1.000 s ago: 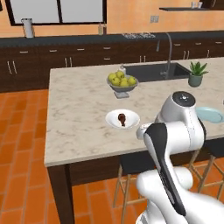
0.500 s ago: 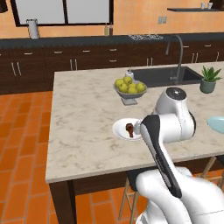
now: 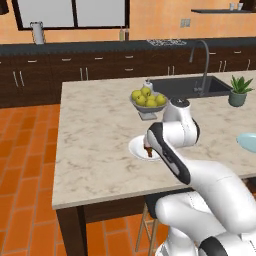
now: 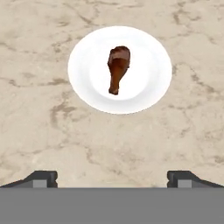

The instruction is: Pick the chicken drumstick and bell pepper from their plates and place them in the bowl. Then put the bowl in the fridge.

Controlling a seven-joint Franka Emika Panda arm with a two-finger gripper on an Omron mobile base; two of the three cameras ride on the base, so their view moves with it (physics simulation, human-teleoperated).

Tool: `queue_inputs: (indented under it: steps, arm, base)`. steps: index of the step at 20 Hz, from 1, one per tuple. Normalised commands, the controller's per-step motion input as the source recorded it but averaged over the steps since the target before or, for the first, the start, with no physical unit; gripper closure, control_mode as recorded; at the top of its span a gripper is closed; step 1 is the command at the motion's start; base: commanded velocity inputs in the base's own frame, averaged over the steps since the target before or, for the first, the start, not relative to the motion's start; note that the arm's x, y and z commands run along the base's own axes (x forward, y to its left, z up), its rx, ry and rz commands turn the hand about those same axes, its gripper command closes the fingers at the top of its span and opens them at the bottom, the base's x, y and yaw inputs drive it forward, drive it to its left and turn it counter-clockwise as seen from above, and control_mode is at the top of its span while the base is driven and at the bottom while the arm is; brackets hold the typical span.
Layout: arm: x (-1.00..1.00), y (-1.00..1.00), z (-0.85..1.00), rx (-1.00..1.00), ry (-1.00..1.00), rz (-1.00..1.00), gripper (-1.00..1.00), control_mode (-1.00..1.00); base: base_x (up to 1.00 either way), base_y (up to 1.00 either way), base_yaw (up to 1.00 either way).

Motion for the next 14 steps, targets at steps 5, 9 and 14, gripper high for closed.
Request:
queue_inputs:
  steps: [5, 9, 14]
  arm:
    - [0.81, 0.0, -0.53, 0.0, 0.1, 0.0, -1.0, -1.0]
    - [0.75, 0.0, -0.62, -0.01, 0.05, 0.0, -1.0, -1.0]
    - [0.62, 0.0, -0.47, 0.0, 0.05, 0.0, -1.0, -1.0]
  base:
    - [0.0, 0.0, 0.0]
    - [0.0, 0.0, 0.0]
    - [0.0, 0.0, 0.0]
